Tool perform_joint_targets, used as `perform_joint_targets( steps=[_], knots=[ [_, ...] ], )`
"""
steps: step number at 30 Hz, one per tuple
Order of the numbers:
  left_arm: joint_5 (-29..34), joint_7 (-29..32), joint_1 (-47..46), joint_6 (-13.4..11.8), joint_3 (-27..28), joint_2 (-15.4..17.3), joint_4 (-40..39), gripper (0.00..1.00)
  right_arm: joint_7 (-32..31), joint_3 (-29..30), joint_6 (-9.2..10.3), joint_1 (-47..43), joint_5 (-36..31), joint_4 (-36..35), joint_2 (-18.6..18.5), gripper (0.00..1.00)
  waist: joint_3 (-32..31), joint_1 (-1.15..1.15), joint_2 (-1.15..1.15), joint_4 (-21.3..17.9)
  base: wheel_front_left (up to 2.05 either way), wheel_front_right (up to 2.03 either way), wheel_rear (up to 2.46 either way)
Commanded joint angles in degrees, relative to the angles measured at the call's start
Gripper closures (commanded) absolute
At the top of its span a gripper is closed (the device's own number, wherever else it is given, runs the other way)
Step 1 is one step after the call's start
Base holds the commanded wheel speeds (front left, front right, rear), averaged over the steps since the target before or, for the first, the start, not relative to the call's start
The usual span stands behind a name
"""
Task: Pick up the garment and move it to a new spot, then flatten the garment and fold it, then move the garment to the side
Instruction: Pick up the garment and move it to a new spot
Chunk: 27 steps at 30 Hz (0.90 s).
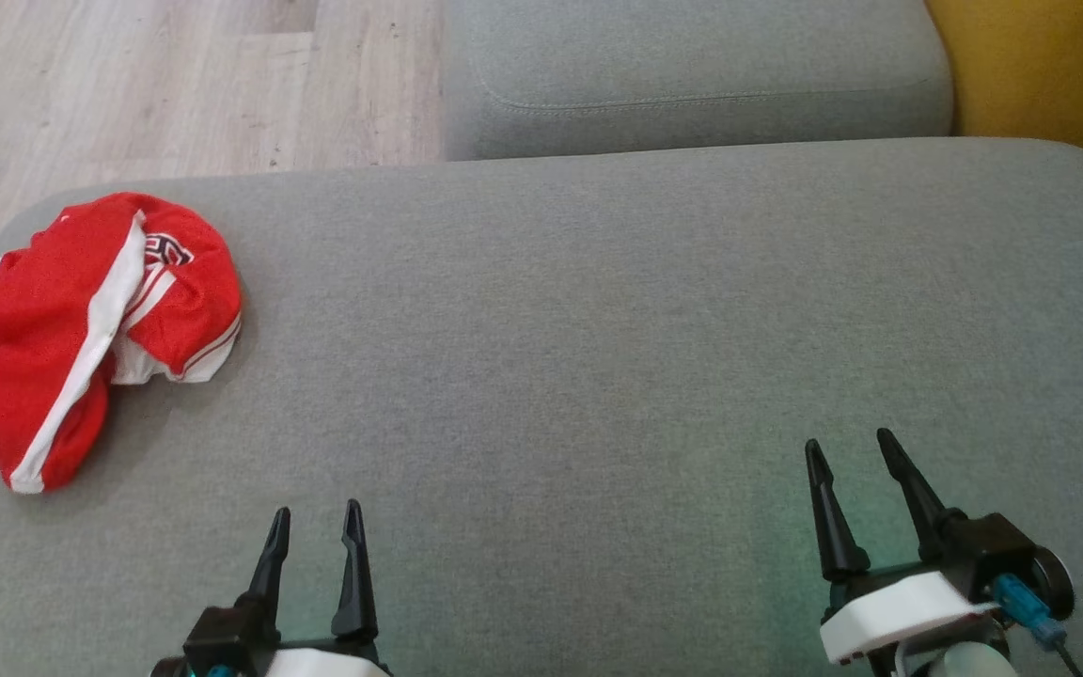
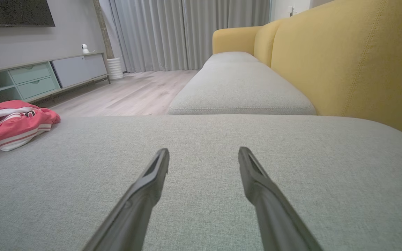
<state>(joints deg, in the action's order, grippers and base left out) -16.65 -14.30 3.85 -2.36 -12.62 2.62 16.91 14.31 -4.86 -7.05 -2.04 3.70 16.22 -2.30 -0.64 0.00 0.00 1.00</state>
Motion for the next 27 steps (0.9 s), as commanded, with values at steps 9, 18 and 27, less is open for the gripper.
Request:
perform_joint_targets(
  steps=[9,18,27],
  knots=[
    [0.18,-0.70,-2.26,-0.43,3.19,0.26,-1.49,0.00,0.69,-0.89,-0.44,0.95,0.38,-2.38,-0.57,0.00,-0.01,0.00,0.00,5.72,0.00,0.00,0.00],
    [0.56,-0.70,-1.93,-0.37,4.53,0.26,-1.56,0.00,0.69,-0.95,-0.44,0.74,0.89,-2.23,-0.57,0.00,-0.54,0.00,0.00,12.89,0.00,0.00,0.00],
    [1.53,-0.70,-1.25,-0.14,5.79,0.26,-1.73,0.00,0.69,-1.41,-0.44,0.67,1.67,-1.66,-0.57,0.00,-1.36,0.00,0.00,19.74,0.00,0.00,0.00]
  ],
)
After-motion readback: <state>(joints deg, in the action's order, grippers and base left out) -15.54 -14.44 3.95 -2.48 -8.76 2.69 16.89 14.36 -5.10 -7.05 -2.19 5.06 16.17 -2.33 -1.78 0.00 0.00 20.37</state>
